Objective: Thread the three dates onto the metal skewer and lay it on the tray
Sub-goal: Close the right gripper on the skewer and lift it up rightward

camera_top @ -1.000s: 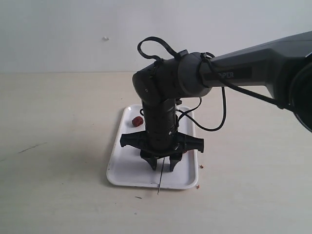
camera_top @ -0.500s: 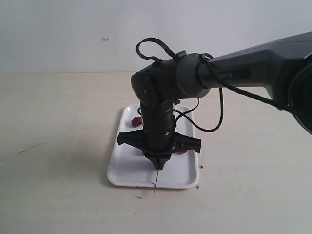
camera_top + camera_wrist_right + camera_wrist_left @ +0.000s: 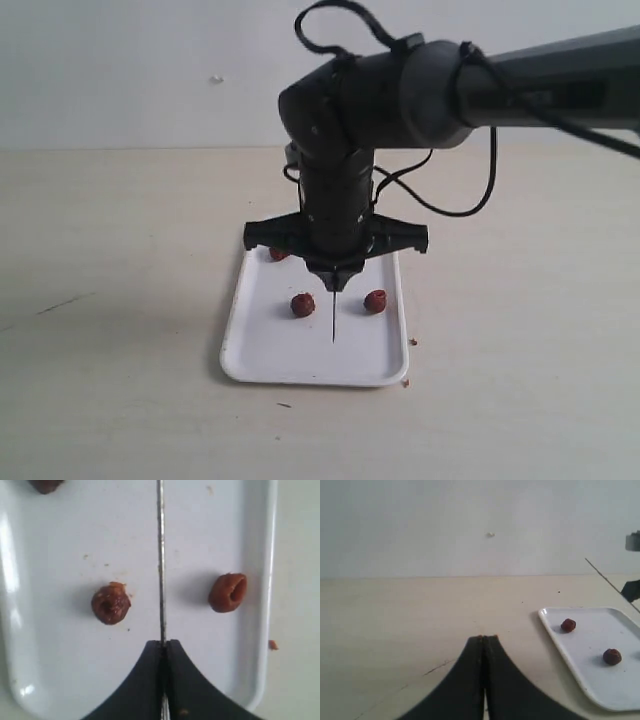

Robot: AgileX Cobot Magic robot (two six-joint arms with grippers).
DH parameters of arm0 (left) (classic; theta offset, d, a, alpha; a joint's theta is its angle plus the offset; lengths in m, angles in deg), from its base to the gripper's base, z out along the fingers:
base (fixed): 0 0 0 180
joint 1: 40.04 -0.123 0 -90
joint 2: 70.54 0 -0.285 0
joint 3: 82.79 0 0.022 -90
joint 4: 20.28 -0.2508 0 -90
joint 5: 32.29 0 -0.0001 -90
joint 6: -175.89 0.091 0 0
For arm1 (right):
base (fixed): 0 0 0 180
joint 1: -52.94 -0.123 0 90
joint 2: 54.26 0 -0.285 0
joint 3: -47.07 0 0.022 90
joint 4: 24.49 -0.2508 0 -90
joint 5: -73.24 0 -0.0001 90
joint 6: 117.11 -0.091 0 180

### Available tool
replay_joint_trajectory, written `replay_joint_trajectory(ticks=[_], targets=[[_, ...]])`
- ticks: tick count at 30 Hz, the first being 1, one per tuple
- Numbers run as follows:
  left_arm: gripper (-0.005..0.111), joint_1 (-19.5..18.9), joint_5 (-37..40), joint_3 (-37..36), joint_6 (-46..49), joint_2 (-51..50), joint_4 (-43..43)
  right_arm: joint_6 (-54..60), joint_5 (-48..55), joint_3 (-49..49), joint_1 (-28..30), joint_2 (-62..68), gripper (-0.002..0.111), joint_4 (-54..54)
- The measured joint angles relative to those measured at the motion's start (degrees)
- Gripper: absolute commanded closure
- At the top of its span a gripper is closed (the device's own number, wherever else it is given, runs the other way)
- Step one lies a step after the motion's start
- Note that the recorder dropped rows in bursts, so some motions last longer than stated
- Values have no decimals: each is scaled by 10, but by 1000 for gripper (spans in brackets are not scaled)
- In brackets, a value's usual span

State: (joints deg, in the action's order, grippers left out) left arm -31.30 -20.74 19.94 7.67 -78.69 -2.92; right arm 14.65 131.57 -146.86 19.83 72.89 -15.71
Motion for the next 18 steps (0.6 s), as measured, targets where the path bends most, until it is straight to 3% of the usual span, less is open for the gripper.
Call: replay_joint_trajectory(ticks=[9,18], targets=[[107,0,0,0,0,0,0,229,61,8,0,-122,108,-38],[107,0,0,0,0,0,0,336,65,133,0,-301,108,-44]])
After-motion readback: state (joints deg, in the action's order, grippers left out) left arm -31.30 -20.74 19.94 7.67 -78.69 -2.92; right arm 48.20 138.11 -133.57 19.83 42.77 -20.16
